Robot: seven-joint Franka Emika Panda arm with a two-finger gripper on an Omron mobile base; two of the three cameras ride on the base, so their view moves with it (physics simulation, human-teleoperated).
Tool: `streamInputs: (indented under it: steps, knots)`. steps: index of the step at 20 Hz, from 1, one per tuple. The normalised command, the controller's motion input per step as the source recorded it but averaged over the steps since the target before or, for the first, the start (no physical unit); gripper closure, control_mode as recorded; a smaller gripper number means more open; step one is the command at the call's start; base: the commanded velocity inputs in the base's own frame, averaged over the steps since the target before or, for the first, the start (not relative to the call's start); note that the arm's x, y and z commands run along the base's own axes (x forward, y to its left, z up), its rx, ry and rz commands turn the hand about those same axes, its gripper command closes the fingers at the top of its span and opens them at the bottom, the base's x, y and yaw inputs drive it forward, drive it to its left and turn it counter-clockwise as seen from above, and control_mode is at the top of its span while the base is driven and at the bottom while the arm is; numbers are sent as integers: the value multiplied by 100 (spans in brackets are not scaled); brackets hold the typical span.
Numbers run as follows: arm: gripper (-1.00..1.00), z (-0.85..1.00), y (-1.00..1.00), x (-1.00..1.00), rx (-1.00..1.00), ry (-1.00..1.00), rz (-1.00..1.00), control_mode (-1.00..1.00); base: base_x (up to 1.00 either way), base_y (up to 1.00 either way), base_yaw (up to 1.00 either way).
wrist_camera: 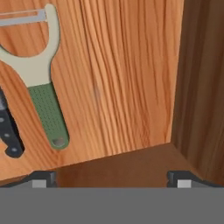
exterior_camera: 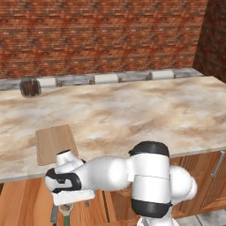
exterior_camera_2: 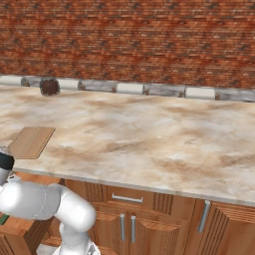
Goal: Open the drawer on the left and place the cutting tools on the cutting board.
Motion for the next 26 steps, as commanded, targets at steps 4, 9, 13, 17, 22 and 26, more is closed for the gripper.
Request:
streamInputs:
  steps: [4,9,13,17,22,26]
  knots:
    - [-100,-36,0,0,9,-8,0,-100,0,0,0]
    - [-100,-7,0,0,3,-1,0,-100,0,0,0]
    - [-100,-3,2,0,0,-2,0,-100,0,0,0]
    - [-100,-14,14,0,0,-12,0,-100,0,0,0]
    - [-100,-28,19,0,0,-17,0,-100,0,0,0]
    - [-100,-34,7,0,0,-17,0,-100,0,0,0]
